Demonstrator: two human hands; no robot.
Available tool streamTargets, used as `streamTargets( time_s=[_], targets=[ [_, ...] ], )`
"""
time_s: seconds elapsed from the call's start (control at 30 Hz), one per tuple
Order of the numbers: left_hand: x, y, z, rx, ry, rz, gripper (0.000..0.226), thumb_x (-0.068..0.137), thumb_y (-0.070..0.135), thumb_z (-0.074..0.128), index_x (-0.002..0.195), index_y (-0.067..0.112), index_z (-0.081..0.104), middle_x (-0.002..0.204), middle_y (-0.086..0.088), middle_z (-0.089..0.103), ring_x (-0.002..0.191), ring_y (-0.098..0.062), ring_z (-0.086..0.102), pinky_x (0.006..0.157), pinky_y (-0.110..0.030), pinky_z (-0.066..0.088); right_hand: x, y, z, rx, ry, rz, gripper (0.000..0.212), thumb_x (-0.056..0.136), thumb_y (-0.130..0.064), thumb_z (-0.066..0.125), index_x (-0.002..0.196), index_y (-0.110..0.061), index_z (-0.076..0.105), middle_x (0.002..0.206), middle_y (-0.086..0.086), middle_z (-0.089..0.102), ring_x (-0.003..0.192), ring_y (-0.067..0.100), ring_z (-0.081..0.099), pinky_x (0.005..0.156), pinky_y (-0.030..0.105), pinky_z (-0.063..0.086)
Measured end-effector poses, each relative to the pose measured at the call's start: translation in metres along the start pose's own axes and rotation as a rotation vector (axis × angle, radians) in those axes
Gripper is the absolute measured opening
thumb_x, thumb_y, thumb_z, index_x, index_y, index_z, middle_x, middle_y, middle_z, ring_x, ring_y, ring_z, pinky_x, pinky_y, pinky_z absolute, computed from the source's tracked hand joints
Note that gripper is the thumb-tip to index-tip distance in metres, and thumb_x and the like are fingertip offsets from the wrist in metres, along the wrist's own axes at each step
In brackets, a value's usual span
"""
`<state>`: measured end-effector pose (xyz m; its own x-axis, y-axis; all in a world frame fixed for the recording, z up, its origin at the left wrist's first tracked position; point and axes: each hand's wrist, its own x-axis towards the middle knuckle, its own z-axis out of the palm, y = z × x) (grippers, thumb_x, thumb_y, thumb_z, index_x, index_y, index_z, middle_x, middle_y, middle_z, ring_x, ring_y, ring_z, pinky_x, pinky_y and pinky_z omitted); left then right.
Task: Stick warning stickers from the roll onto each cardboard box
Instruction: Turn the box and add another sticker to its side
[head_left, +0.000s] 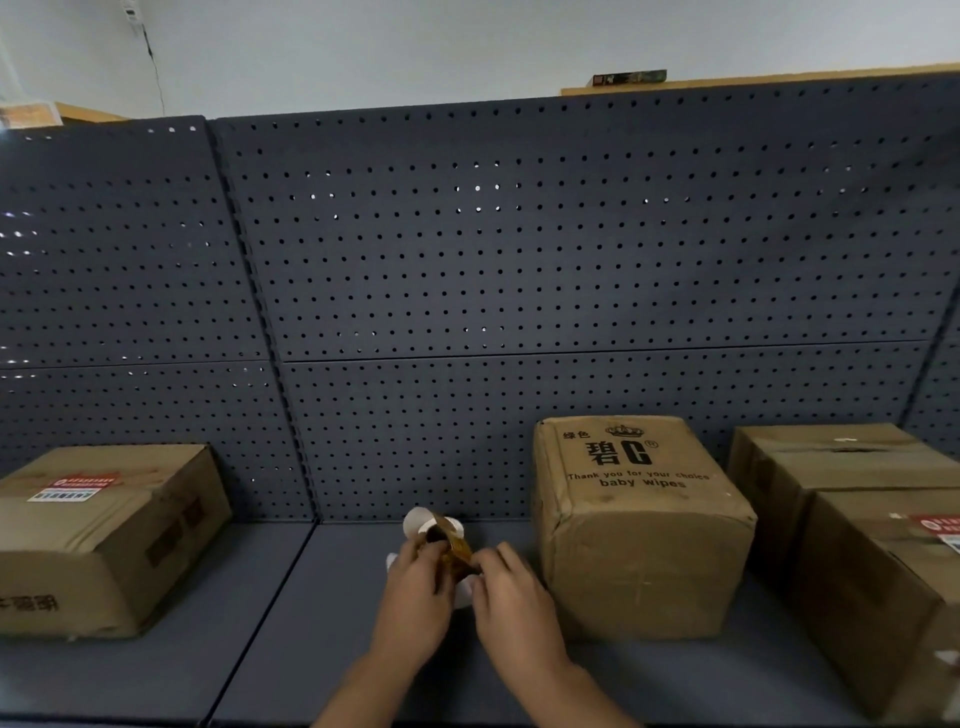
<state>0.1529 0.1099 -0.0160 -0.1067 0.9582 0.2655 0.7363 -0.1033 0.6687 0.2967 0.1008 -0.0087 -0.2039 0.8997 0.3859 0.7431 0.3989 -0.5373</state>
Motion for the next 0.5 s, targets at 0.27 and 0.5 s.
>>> streamTargets(
  time_s=[0.27, 0.5],
  targets=[
    [-0.023, 0.014, -0.017, -0.247, 0.306, -0.092, 0.028, 0.096, 0.004, 0.059, 0.088, 0.029, 0.070, 0.095, 0.015, 0.065, 0.093, -0.007, 0.062, 0.080, -0.031, 0.053, -0.016, 0.006, -0.006, 0.025, 0.165, -0.183, 0.009, 0.097, -0.028, 0.052, 0.098, -0.025, 0.060, 0.105, -0.015, 0.051, 0.095, 0.003, 0.051, 0.065, 0.020, 0.051],
    [-0.045, 0.047, -0.047, -0.556, 0.132, -0.059, 0.030, 0.110, 0.012, 0.047, 0.098, 0.018, 0.074, 0.095, 0.001, 0.075, 0.092, -0.014, 0.069, 0.082, -0.028, 0.055, -0.012, -0.010, -0.027, 0.149, 0.330, -0.297, 0.013, 0.095, -0.017, 0.071, 0.107, -0.017, 0.071, 0.118, -0.009, 0.060, 0.110, 0.009, 0.057, 0.086, 0.021, 0.052]
  ],
)
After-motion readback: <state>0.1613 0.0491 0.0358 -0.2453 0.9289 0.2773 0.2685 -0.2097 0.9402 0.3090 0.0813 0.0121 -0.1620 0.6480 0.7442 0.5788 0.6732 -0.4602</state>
